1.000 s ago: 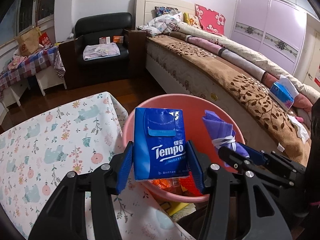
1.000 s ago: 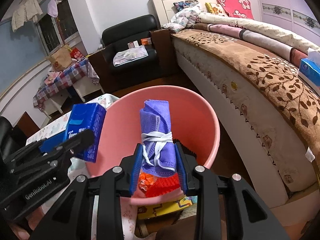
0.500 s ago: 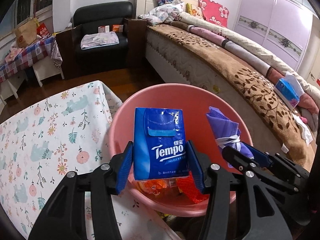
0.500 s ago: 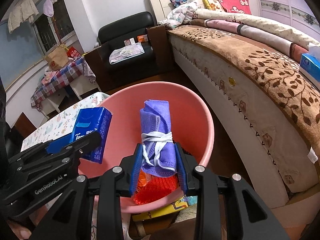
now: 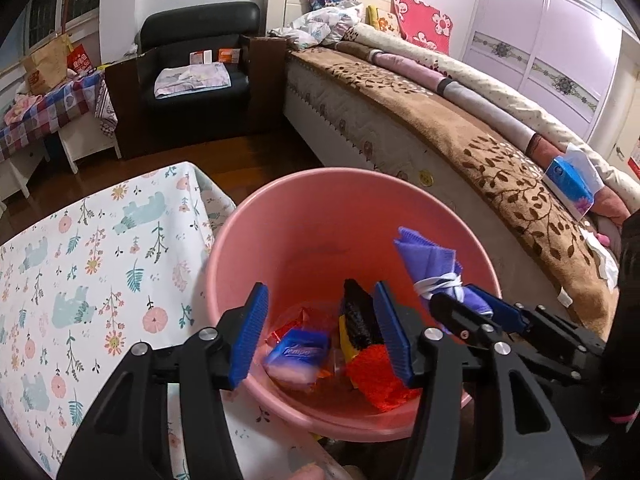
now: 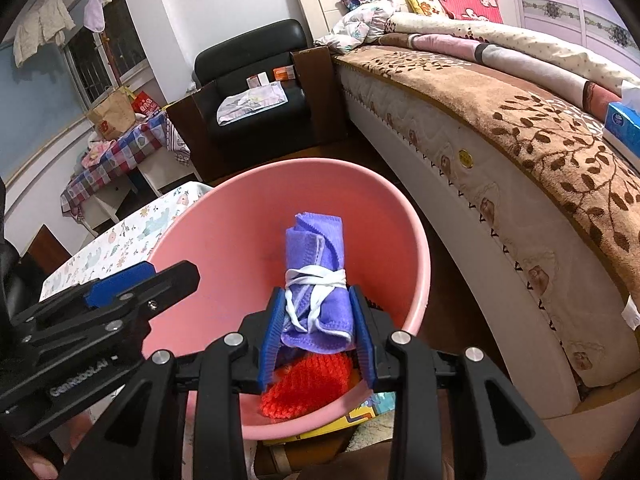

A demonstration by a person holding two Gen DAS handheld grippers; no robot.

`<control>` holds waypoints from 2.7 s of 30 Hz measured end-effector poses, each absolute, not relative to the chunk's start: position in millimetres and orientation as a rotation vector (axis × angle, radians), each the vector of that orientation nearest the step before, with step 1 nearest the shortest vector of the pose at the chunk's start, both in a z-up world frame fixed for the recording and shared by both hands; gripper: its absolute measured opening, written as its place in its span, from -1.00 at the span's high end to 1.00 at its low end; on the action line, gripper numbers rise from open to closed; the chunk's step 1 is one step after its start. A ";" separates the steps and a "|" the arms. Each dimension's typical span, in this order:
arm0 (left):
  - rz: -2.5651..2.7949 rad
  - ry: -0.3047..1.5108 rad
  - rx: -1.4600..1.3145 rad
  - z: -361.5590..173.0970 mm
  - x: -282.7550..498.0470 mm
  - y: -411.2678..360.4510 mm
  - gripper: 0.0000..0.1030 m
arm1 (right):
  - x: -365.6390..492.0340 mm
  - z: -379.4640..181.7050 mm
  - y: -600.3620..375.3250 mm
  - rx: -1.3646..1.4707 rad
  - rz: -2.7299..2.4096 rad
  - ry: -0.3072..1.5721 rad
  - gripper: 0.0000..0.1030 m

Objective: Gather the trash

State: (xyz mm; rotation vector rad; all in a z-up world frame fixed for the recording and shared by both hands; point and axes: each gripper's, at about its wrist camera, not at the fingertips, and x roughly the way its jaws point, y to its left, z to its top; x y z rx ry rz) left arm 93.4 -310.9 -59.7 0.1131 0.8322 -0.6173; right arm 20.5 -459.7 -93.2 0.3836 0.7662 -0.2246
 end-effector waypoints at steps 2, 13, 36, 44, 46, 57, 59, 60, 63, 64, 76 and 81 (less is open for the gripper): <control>-0.624 0.833 0.092 -58.6 94.3 -309.0 -0.24 | 20.6 -93.9 -460.1 0.387 -0.223 0.768 0.37; -0.629 0.815 0.088 -53.2 90.9 -308.5 -0.25 | 24.6 -94.0 -459.9 0.388 -0.224 0.762 0.35; -0.635 0.736 0.106 -25.7 65.3 -292.2 -0.25 | -8.5 -73.5 -432.6 0.366 -0.245 0.697 -0.20; -0.593 0.667 0.130 -9.5 46.2 -273.4 -0.25 | -31.8 -51.0 -411.4 0.344 -0.249 0.633 -0.27; -0.585 0.648 0.136 -4.9 39.9 -267.5 -0.25 | -36.8 -45.3 -405.7 0.330 -0.253 0.619 -0.28; -0.569 0.607 0.106 8.0 6.7 -231.6 -0.18 | -64.3 -30.0 -368.6 0.278 -0.261 0.593 -0.30; -0.564 0.607 0.099 8.5 1.9 -225.5 -0.17 | -68.4 -29.1 -361.2 0.271 -0.264 0.593 -0.30; -0.561 0.609 0.093 8.6 -0.1 -222.2 -0.17 | -69.6 -29.0 -358.7 0.271 -0.266 0.593 -0.30; -0.557 0.610 0.081 8.5 -5.6 -213.9 -0.17 | -73.5 -27.5 -349.3 0.261 -0.275 0.589 -0.30; -0.555 0.608 0.081 8.5 -7.2 -211.5 -0.17 | -74.4 -27.0 -347.2 0.258 -0.276 0.587 -0.30; -0.547 0.598 0.054 9.0 -16.6 -187.5 -0.07 | -82.1 -18.7 -331.8 0.231 -0.283 0.571 -0.30; -0.549 0.599 0.053 8.8 -17.4 -185.3 -0.06 | -83.3 -19.0 -329.9 0.230 -0.282 0.572 -0.30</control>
